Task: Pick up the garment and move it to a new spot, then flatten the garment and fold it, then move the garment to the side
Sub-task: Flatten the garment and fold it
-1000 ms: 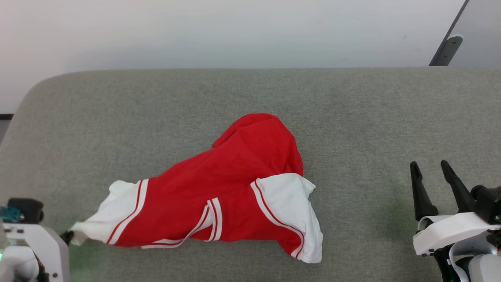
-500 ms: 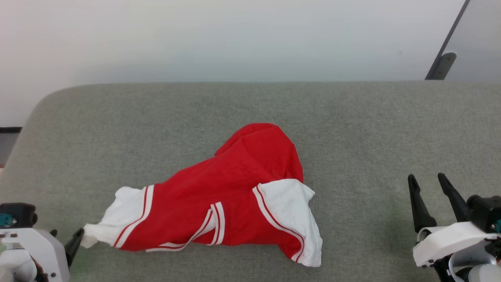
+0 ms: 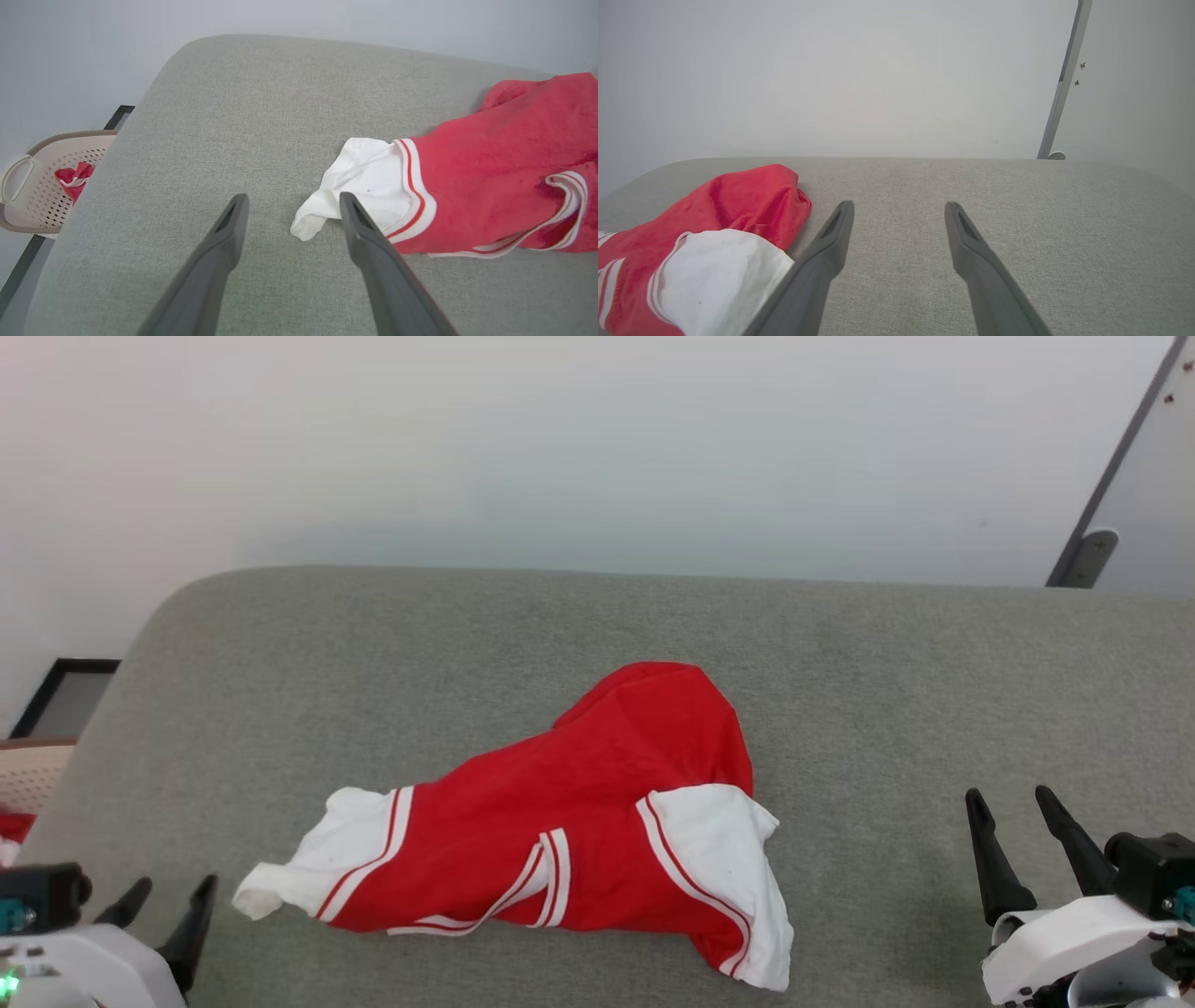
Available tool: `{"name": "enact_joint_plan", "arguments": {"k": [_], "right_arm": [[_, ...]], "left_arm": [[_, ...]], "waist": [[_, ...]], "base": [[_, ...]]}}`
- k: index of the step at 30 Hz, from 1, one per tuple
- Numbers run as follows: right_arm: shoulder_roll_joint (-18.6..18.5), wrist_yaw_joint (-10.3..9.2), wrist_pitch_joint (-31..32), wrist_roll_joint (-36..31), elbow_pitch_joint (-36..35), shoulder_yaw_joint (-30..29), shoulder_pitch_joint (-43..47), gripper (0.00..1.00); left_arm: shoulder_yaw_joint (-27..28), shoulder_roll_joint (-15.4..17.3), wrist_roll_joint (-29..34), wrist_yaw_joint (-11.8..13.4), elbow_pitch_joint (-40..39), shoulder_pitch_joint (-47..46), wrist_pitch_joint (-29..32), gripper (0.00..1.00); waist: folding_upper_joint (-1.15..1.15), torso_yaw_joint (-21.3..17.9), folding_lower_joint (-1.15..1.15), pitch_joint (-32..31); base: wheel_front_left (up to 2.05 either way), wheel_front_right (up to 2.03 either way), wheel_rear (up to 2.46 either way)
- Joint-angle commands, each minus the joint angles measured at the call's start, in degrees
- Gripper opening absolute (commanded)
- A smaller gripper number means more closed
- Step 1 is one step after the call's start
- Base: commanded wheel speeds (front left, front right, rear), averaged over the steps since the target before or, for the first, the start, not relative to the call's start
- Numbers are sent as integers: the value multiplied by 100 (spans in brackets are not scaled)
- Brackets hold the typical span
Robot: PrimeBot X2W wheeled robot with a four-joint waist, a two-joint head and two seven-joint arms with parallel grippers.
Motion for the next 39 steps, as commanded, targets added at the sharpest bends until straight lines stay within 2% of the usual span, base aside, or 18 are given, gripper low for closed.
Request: {"name": "enact_joint_plan", "arguments": {"k": [1, 7, 17, 23, 29, 39], "right_arm": [[-14, -8, 18, 24, -17, -8, 88, 100], [8, -8, 35, 36, -42, -31, 167, 100], [-74, -8, 83, 190, 10, 110, 126, 100], [-170, -8, 195, 288, 63, 355, 1, 100], [-460, -8, 513, 496, 244, 758, -225, 100], [-981, -8, 1389, 989, 795, 1531, -869, 100]], "left_arm": [[43, 8, -11, 89, -85, 117, -91, 100], [203, -10, 51, 309, -472, 494, -392, 100], [621, -225, 223, 352, -637, 836, -496, 100], [1326, -571, 756, 351, -760, 990, -488, 100], [2068, -1078, 1398, 176, -847, 1201, -489, 100], [2977, -2001, 2332, -408, -706, 1241, -490, 100]], "waist": [[0, 72, 0, -59], [0, 213, 0, -113], [0, 442, 0, -121], [0, 662, 0, -79], [0, 939, 0, 92], [0, 1376, 0, 505]], "base": [[0, 0, 0], [0, 0, 0], [0, 0, 0], [0, 0, 0], [0, 0, 0], [0, 0, 0]]}}
